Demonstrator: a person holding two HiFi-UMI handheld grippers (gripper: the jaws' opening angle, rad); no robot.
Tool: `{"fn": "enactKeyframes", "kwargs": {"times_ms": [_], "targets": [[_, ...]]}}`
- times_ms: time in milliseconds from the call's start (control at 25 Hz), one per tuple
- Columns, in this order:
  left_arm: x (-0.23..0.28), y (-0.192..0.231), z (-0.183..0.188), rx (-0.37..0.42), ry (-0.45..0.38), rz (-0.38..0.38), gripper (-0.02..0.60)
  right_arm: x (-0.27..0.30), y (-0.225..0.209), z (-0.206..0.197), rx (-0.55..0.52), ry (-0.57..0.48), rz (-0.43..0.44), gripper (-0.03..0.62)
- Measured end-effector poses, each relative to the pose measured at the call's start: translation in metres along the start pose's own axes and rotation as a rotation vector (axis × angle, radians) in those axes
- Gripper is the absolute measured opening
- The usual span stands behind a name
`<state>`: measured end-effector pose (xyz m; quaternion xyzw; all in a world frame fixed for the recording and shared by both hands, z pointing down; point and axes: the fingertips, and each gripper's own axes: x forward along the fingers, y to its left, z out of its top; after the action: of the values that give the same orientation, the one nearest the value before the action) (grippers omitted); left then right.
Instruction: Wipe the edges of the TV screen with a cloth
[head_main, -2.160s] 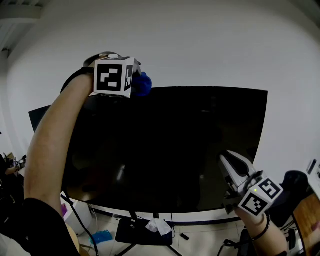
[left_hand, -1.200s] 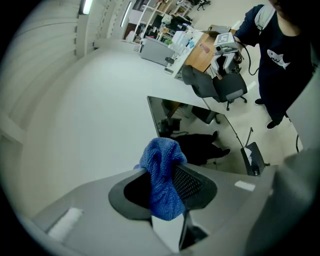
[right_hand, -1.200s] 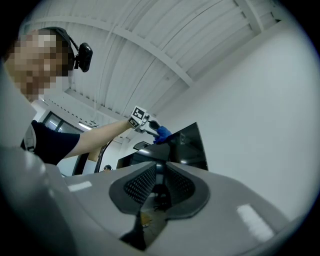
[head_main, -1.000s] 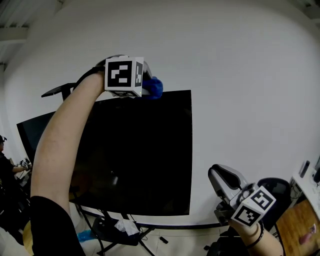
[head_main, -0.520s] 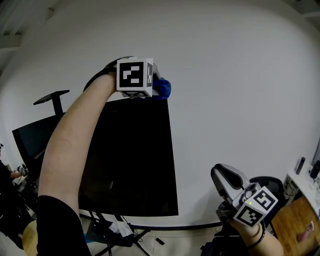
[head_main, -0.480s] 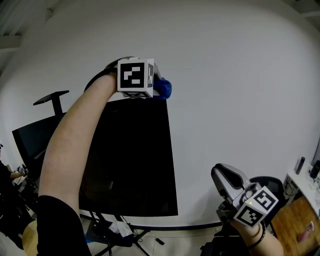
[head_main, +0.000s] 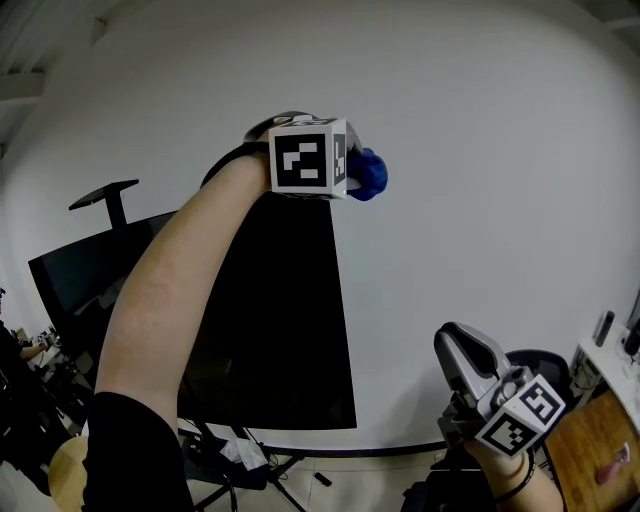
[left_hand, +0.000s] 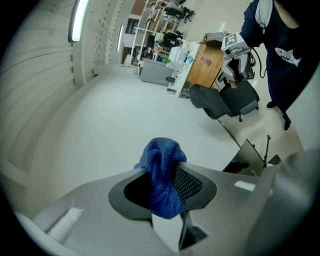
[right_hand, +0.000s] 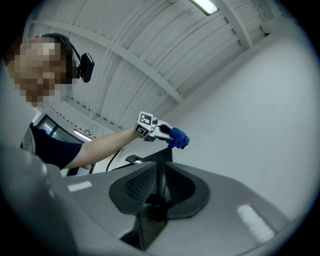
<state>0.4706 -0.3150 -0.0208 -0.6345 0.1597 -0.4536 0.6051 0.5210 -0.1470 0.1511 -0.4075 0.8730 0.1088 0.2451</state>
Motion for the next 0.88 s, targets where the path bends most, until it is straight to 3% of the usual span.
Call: {"fn": "enactKeyframes", "kwargs": {"times_ms": [120, 240, 440, 720, 880], "targets": [[-0.011, 0.001, 0.022, -0.077, -0.148, 0.065, 0.096, -0.002, 0.000, 0.001, 0.012, -0.014, 0.002, 0.049], [-0.029, -0.007, 0.039, -0.206, -0.325, 0.137, 0.092, -0.005, 0.001, 0.001, 0.027, -0.029, 0.002, 0.049], [-0.058, -0.074, 0.052, -0.412, -0.547, 0.199, 0.092, -0.019, 0.012, -0.012, 0.032, -0.030, 0.005, 0.049], [-0.109, -0.226, 0.032, -0.712, -0.691, 0.295, 0.092, -0.033, 0.064, -0.063, 0.070, 0.055, 0.006, 0.054], [-0.126, -0.332, 0.024, -0.944, -0.704, 0.276, 0.092, -0.052, 0.103, -0.099, 0.093, 0.107, -0.031, 0.054]]}}
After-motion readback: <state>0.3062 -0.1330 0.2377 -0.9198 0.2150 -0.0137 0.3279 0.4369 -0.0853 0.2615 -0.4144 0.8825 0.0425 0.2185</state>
